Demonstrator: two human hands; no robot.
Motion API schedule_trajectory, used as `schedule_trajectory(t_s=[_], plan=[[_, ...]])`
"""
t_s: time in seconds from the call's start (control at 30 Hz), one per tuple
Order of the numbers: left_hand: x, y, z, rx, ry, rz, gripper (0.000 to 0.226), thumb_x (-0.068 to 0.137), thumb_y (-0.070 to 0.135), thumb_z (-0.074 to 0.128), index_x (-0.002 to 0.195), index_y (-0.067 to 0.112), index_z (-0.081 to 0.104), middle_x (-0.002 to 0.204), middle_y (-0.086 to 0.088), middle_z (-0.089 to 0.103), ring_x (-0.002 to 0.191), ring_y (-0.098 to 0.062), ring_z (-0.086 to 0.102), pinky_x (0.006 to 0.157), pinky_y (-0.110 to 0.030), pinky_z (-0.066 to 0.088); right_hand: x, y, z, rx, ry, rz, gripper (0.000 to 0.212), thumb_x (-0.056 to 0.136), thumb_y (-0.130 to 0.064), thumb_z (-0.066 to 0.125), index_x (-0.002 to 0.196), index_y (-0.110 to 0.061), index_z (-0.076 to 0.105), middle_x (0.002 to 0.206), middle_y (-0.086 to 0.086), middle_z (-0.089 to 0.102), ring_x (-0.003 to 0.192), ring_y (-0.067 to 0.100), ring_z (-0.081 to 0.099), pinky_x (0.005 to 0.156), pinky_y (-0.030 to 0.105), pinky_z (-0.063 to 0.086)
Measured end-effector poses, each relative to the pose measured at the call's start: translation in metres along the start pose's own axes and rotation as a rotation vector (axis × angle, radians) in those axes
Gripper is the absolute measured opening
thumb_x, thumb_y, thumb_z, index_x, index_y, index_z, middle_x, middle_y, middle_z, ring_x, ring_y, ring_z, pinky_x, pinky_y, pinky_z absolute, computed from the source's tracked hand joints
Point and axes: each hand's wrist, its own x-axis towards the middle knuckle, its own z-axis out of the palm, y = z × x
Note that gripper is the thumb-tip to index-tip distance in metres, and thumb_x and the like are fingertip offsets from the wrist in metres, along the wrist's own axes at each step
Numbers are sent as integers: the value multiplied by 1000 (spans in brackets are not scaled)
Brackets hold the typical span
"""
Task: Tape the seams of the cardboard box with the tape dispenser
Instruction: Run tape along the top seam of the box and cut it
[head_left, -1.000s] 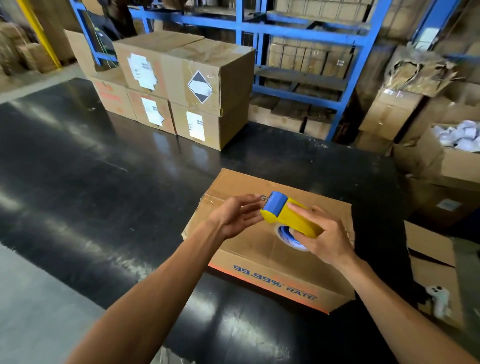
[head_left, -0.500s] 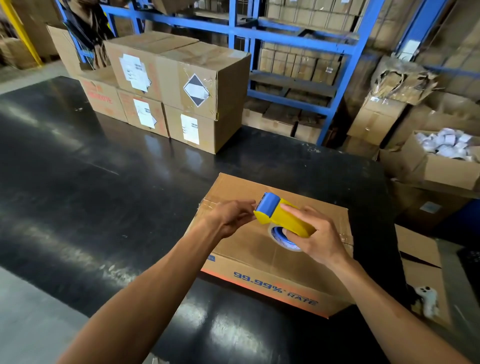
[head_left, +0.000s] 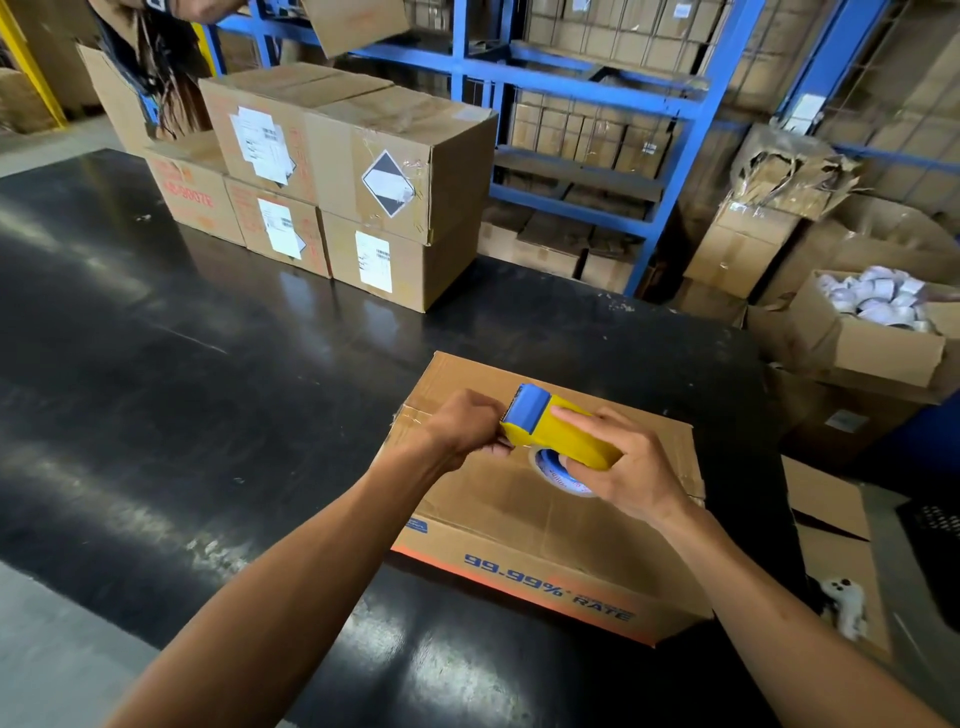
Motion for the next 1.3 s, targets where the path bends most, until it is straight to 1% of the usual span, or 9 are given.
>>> schedule_trajectory(t_s=[0.23,0.37,0.53,0.73,0.9,1.03,1.1,1.2,1.3], plan=[[11,-5,-9,235,-7,54,37,92,-8,35,94,-1,72,79,-14,68,67,-15,64,70,-28,59,10,10,0,-20,-111,59,61,79,-29,79,134,-42,56,99,-1,59,87,16,62,67,35,56],[16,-5,-12,266,-14,67,36,94,-7,36,96,0,72,74,-7,66,64,-10,62,59,-17,55,20,10,-1,-24,-147,74,60,77,-39,77,132,-48,55,104,1,61,91,17,63,71,39,56],[17,-5,-20,279,-32,81,34,94,-5,39,88,3,71,72,-6,66,63,-10,61,61,-20,56,28,4,-2,-56,-164,25,58,75,-47,74,130,-47,57,99,-2,61,86,17,63,68,39,55],[24,-18,-59,142,100,32,21,94,2,59,76,3,71,71,-11,66,62,-17,58,64,-32,55,34,5,-18,-148,-109,25,57,70,-55,74,123,-36,67,85,-7,57,69,15,59,60,33,50],[22,-22,-87,41,144,57,23,97,7,56,82,-1,72,66,-9,60,61,-14,56,60,-27,54,35,9,-23,-168,-123,22,58,68,-52,78,122,-30,70,79,-5,54,64,14,55,57,29,46],[26,-23,-88,-75,123,11,37,95,36,62,88,0,70,71,-7,60,69,-19,58,66,-33,51,39,9,-12,-190,-145,43,59,68,-54,77,124,-38,66,83,-5,53,69,14,57,60,33,49],[27,-28,-91,18,153,1,41,88,48,68,85,7,72,75,-3,65,73,-18,63,63,-30,51,40,8,-7,-214,-158,56,60,68,-55,78,125,-40,65,83,-9,50,70,11,56,58,29,48],[33,-39,-90,19,318,42,33,85,40,74,80,7,71,75,-7,65,70,-18,61,61,-32,54,45,2,2,-238,-167,63,60,68,-59,76,125,-42,64,83,-17,45,69,4,52,58,14,37],[38,-52,-93,-21,421,76,29,85,39,75,80,10,74,79,-11,71,70,-19,65,71,-38,58,53,-1,12,-275,-193,75,60,69,-54,79,125,-42,64,81,-19,44,68,3,50,58,9,33]])
